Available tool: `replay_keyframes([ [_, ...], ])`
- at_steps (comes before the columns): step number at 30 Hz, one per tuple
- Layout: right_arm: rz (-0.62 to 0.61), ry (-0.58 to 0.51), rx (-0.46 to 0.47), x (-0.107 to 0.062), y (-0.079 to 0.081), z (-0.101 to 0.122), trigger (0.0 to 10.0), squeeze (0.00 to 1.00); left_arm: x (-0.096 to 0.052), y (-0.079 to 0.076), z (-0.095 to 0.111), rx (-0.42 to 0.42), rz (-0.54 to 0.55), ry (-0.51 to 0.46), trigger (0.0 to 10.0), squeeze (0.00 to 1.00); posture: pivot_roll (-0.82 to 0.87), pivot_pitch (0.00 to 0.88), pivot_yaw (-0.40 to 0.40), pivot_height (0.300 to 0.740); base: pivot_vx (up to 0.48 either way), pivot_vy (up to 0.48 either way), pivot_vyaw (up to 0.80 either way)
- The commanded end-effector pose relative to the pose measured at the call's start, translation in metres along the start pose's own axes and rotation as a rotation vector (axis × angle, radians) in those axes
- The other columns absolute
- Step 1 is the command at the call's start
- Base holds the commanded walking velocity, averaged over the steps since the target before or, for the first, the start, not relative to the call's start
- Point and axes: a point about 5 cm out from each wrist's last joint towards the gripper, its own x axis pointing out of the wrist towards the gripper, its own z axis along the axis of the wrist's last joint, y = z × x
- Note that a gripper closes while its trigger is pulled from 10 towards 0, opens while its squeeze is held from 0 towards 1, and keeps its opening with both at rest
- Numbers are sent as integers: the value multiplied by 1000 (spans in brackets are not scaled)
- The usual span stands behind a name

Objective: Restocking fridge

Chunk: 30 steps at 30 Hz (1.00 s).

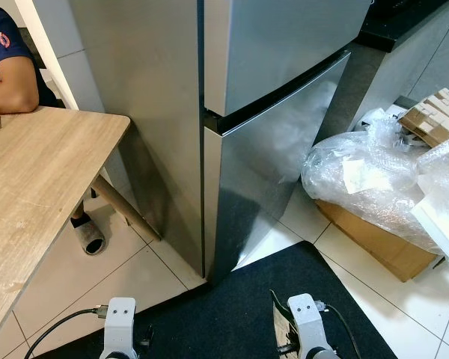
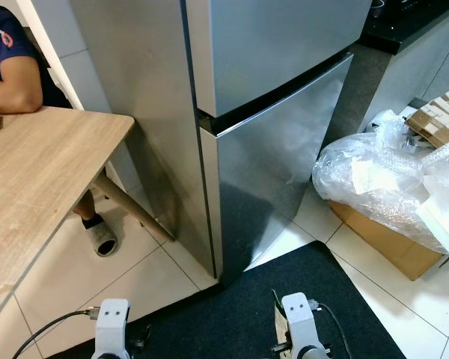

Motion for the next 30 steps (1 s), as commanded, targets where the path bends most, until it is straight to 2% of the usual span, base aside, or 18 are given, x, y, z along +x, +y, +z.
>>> replay_keyframes([
  [1, 0, 3, 9, -1, 2, -3, 10000, 0, -3, 0, -4, 7, -6, 3, 10000, 0, -88, 91, -10, 740, 0, 0, 0],
  [7, 4, -1, 8, 0, 5, -1, 10000, 0, 0, -4, 4, 16, -24, -33, 10000, 0, -93, 89, -5, 740, 0, 0, 0],
  [15, -7, 4, 9, -1, 1, -3, 10000, 0, 2, -8, 9, 33, -49, -59, 10000, 0, -89, 84, 0, 740, 281, 0, 0],
  [30, -4, 5, 11, -1, 4, -3, 10000, 0, 0, -5, 10, 40, -50, -76, 10000, 0, -86, 77, 2, 740, 290, 0, 0],
])
